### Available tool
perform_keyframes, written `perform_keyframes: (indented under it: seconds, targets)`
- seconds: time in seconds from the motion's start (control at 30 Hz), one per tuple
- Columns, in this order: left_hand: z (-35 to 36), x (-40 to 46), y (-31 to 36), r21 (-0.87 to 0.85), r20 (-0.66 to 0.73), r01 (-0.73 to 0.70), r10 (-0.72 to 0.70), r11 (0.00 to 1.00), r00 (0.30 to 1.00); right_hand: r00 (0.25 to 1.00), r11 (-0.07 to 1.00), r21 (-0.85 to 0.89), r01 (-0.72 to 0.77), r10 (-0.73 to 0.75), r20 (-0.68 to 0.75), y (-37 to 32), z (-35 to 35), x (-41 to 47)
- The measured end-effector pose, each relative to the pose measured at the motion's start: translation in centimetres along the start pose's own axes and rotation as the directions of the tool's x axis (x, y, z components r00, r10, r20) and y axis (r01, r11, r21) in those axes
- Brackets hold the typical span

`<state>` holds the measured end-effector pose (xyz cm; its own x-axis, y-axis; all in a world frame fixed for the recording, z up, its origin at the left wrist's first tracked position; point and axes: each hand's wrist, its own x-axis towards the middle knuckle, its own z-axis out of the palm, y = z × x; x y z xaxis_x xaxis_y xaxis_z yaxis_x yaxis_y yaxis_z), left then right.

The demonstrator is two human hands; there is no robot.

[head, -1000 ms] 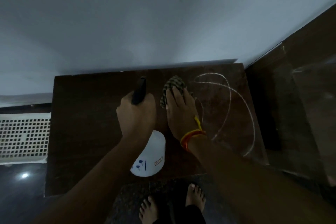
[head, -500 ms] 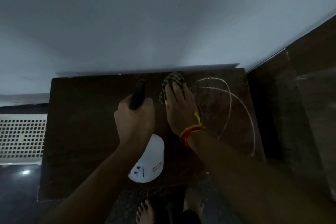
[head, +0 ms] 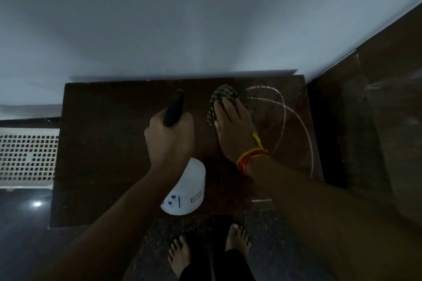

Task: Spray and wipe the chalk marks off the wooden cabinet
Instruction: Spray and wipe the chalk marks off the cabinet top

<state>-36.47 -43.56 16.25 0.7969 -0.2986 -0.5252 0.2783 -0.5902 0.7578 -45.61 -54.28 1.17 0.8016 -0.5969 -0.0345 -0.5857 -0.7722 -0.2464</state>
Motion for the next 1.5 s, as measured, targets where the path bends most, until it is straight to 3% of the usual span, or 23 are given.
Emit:
perform_keyframes:
  seconds: [0.2,0.5,0.73,1.1,1.5]
  targets:
    - [0.9,-1.3,-2.2,-0.015,-0.009,-0.082,0.082,0.997,0.997,0.996,0.997,0.045,-0.066,0.069,-0.061,-0.5,0.6,-0.3]
    - [1.1,-5.3,-3.7,-0.010,-0.059,-0.071,0.070,0.997,0.996,0.998,0.999,0.025,-0.028,0.026,0.065,-2.0,0.4,-12.9]
    - [1.1,-7.1,-5.9,0.018,-0.042,-0.140,0.140,0.990,0.989,0.998,0.998,0.043,-0.035,0.034,0.044,-2.2,0.5,-11.2]
    - [0.6,-10.0,-6.1,0.034,-0.006,-0.208,0.208,0.978,0.978,0.999,0.999,0.013,-0.041,0.041,-0.004,-3.1,0.9,-18.4]
    - [1.3,-10.0,-7.4,0.001,0.011,-0.152,0.152,0.988,0.988,0.990,0.990,-0.063,-0.126,0.122,-0.063,0.4,0.6,-18.6]
